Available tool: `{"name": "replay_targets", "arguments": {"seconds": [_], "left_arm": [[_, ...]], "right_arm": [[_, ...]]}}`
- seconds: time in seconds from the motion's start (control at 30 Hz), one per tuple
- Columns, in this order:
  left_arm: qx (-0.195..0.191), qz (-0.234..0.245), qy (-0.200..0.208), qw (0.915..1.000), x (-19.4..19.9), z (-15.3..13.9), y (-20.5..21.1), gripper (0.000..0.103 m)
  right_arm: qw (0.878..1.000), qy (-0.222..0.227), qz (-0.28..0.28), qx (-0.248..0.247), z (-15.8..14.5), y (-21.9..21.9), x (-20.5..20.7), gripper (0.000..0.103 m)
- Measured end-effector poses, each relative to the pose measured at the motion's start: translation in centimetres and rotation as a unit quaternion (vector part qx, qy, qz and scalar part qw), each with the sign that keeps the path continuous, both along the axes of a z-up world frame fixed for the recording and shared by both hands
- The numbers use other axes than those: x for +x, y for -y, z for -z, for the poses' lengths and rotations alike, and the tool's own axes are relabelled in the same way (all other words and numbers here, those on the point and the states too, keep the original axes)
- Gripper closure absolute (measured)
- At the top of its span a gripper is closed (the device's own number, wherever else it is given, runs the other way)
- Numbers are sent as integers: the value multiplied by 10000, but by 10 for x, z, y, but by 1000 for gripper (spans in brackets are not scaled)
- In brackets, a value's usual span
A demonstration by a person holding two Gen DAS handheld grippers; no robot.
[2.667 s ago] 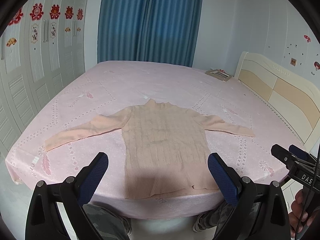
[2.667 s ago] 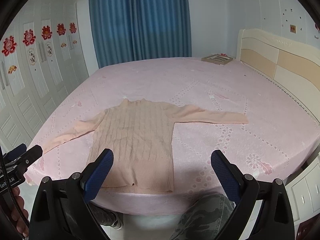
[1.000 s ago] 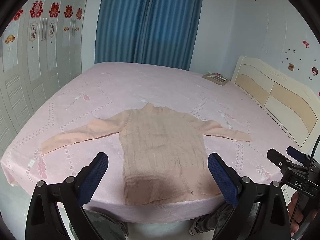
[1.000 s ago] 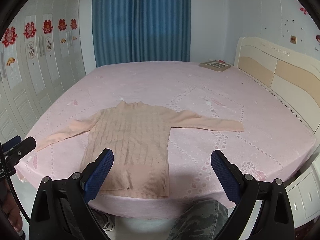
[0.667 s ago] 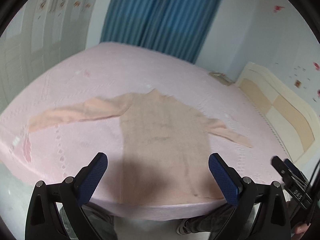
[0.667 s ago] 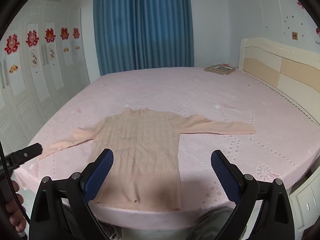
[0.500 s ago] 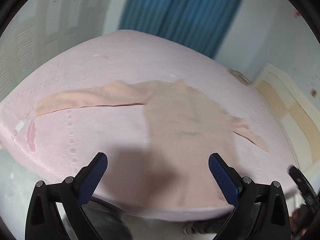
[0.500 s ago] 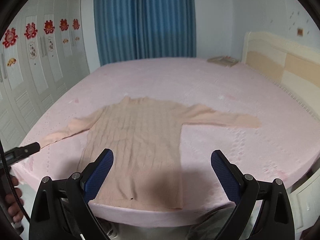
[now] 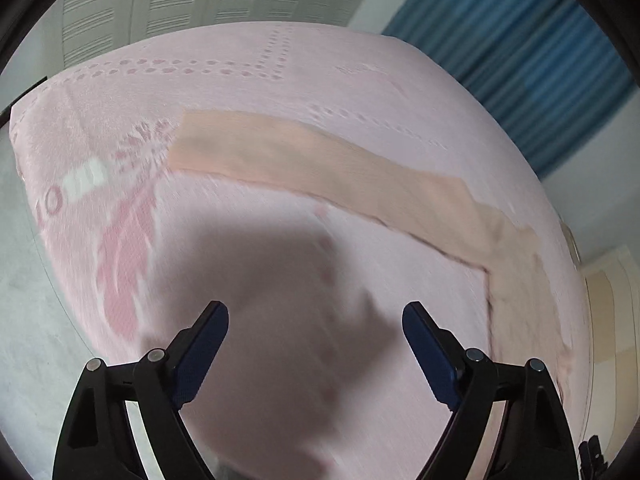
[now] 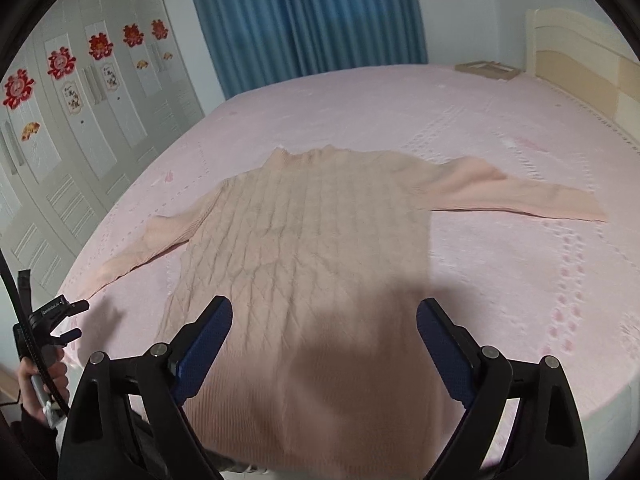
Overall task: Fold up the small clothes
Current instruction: 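Reach the left gripper to the sweater sleeve cuff and grasp it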
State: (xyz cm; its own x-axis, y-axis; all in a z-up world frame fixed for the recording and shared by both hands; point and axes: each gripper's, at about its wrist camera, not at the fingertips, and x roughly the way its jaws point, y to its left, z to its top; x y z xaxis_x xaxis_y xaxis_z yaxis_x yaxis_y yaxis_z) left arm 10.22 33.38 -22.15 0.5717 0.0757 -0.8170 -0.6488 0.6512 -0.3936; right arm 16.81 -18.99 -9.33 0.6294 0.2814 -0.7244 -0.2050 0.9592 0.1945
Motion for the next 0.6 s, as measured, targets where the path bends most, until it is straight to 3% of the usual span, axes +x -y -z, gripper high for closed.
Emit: {"name": "replay_targets", "arguments": {"seconds": [0.27, 0.33, 0.43, 0.5, 0.6], "left_arm": [[-229, -672, 349, 9969, 21, 13, -49, 28], [-124, -824, 291, 9961, 30, 15, -56, 37], [156, -1113, 93, 9936, 39, 18, -65, 58], [522, -1169, -157, 9917, 47, 19, -65, 90], [988, -1090, -311, 9886, 58, 8, -53, 92]], "right_arm": [[9993, 26, -340, 131, 16, -46, 67, 11], [9989, 83, -422, 207, 20, -52, 78, 11], [9985, 106, -512, 189, 29, -54, 87, 11], [9987, 61, -478, 163, 39, -46, 91, 11], [9990, -27, -370, 235, 50, -24, 94, 11]]}}
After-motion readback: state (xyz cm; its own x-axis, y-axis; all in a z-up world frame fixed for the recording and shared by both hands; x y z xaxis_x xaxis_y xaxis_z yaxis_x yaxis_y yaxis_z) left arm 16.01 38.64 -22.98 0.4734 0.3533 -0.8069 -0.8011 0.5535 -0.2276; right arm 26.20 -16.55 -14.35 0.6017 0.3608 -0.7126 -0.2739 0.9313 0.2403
